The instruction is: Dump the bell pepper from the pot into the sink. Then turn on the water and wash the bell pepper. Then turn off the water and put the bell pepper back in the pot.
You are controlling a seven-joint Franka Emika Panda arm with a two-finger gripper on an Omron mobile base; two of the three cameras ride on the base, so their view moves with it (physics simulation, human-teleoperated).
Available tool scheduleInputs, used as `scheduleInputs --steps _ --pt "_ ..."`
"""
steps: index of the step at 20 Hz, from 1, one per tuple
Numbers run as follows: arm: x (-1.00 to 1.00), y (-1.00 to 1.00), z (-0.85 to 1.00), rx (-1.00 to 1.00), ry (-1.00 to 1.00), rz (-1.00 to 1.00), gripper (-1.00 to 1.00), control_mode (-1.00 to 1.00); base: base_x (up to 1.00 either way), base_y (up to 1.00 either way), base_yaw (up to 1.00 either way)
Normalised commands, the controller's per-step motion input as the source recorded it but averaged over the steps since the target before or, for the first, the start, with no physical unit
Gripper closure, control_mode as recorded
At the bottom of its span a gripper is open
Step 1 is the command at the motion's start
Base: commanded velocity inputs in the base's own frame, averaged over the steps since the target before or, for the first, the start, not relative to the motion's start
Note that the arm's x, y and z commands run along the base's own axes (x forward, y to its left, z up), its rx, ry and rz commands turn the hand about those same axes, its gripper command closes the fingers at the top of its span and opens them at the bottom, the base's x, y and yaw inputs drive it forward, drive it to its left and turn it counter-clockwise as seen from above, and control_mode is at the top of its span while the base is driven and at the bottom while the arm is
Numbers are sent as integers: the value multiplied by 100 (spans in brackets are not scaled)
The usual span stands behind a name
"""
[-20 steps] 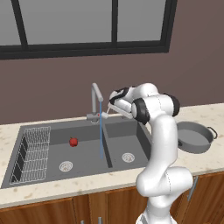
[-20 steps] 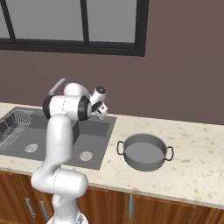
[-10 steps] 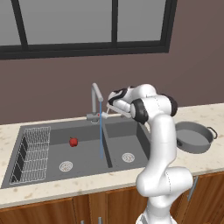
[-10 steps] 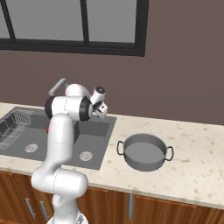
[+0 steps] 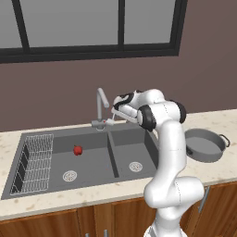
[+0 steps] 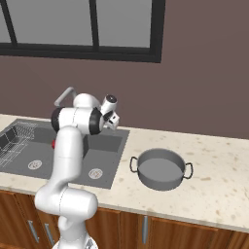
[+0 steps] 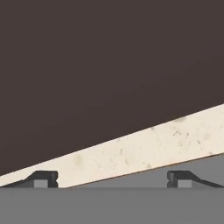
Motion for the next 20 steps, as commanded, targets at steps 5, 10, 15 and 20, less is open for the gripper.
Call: scheduleInputs --steps 5,10,15,20 --pt "15 76 0 3 0 6 -100 -100 0 0 0" --pt "22 81 0 3 0 4 -100 -100 0 0 0" --pt "-9 31 20 0 0 1 -100 -100 0 0 0" --pt "-88 -28 49 0 0 -10 -100 -100 0 0 0"
